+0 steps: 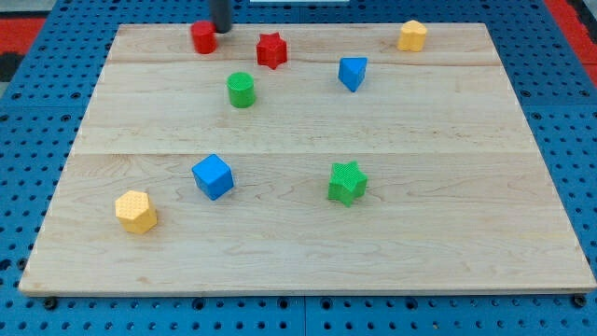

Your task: Move the red circle to the top left corner

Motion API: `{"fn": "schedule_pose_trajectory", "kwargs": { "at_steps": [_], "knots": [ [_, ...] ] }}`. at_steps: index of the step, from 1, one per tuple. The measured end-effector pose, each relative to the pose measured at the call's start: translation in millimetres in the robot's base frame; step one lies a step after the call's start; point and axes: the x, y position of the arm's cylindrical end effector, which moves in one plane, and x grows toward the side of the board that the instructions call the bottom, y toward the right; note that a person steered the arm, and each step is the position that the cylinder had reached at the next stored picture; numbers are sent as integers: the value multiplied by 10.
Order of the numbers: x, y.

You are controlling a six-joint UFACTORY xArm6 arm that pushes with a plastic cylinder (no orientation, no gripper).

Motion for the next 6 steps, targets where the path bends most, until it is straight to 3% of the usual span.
{"fn": "schedule_pose_trajectory", "kwargs": {
  "at_steps": [1,2,3,4,6],
  "knots": [
    [61,566],
    [246,158],
    [74,-322],
    [-50,-409],
    [-34,1158]
  ]
}}
